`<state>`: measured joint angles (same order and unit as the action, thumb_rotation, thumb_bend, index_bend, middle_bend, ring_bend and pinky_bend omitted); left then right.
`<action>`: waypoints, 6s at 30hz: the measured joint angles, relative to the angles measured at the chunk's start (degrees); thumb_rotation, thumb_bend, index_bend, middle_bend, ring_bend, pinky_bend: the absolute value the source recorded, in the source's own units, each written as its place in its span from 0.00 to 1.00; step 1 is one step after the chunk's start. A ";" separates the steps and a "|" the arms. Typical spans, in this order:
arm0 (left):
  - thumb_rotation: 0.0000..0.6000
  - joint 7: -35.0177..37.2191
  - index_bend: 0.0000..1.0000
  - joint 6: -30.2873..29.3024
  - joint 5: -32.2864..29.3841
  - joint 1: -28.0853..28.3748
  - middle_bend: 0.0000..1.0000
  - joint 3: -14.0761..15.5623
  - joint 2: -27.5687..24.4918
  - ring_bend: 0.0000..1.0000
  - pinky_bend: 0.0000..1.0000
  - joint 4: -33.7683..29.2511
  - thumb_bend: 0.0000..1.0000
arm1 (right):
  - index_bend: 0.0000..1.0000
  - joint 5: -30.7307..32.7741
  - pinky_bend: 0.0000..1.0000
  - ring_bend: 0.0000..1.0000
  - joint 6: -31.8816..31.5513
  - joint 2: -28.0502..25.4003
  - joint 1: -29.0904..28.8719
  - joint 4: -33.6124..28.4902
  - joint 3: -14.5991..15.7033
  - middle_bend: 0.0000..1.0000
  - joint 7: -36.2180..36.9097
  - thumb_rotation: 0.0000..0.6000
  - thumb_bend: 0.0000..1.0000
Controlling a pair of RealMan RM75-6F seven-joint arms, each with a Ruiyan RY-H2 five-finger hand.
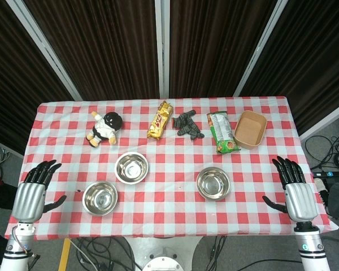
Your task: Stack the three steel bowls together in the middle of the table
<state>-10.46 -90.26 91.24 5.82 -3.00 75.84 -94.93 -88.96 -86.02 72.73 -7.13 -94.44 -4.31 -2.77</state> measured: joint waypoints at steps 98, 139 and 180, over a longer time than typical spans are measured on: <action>1.00 -41.79 0.47 20.96 -21.84 23.12 0.55 -7.13 35.37 0.81 0.85 17.03 0.23 | 0.03 8.19 0.03 0.00 4.25 -2.33 -1.44 2.17 -3.26 0.05 1.98 1.00 0.05; 1.00 -41.36 0.66 19.25 -18.21 26.23 0.75 -3.48 37.45 0.90 0.93 20.03 0.37 | 0.03 8.92 0.03 0.00 4.25 -2.42 -1.58 2.05 -3.64 0.05 2.12 1.00 0.05; 1.00 -46.80 0.50 22.14 -16.92 27.62 0.58 -0.14 33.01 0.88 0.91 9.47 0.24 | 0.03 8.19 0.03 0.00 2.99 -2.76 -1.07 2.07 -3.70 0.05 3.44 1.00 0.05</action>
<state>-57.26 -68.11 74.32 33.44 -3.14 108.84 -85.46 -80.77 -83.02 69.97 -8.20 -92.37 -8.01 0.67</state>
